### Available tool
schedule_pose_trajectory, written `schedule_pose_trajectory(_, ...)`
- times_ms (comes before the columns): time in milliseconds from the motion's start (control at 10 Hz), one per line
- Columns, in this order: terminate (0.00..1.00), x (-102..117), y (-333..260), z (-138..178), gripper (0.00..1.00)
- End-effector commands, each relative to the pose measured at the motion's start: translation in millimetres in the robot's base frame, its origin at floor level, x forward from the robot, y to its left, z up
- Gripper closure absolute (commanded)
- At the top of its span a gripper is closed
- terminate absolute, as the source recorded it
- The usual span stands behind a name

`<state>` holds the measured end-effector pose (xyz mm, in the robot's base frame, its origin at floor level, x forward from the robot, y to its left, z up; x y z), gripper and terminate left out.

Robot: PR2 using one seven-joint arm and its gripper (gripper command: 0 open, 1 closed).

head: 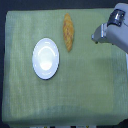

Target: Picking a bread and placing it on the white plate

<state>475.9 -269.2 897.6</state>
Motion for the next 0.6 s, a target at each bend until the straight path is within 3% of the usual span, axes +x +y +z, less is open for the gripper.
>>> schedule_pose_trajectory(0,0.0,33,50,-5,0.0)
schedule_pose_trajectory(500,0.0,100,144,-26,0.0)
